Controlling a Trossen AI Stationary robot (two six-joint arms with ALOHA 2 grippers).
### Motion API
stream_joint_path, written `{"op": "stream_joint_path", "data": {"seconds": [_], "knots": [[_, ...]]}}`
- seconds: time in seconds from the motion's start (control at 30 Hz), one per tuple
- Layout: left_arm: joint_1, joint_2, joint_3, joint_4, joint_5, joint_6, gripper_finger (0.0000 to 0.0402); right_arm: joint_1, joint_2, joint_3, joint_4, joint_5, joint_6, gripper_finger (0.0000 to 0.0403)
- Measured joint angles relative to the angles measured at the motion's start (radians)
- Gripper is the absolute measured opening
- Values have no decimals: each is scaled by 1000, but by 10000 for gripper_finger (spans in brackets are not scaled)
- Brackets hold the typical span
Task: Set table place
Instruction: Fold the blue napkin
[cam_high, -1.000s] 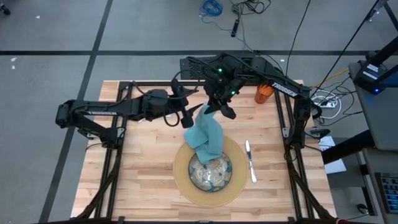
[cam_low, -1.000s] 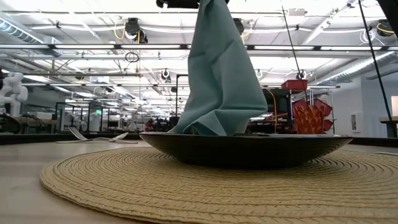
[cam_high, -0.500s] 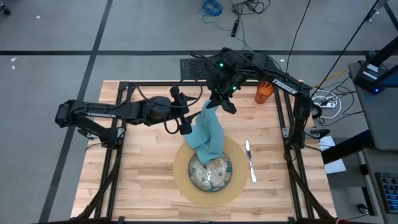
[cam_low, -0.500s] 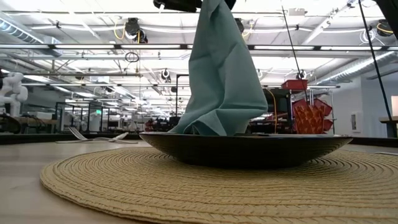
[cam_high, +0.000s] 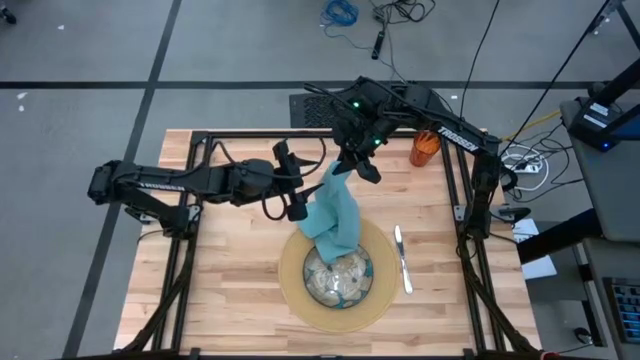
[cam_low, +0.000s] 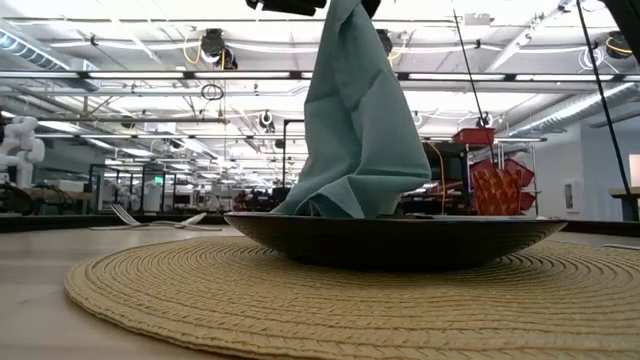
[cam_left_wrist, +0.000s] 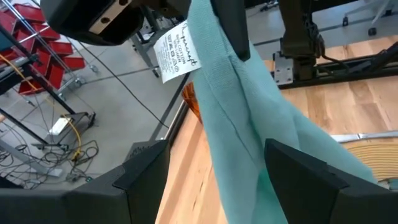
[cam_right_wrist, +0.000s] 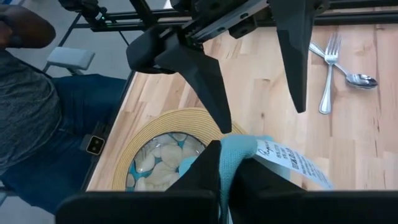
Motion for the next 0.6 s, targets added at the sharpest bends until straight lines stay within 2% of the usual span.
{"op": "stream_joint_path", "data": {"seconds": [0.5,0.6], "knots": [[37,18,0,87,22,-1,244,58,0,0,37,4,7,0],[37,40,0,121,66,-7,244,67,0,0,37,18,7,0]]}}
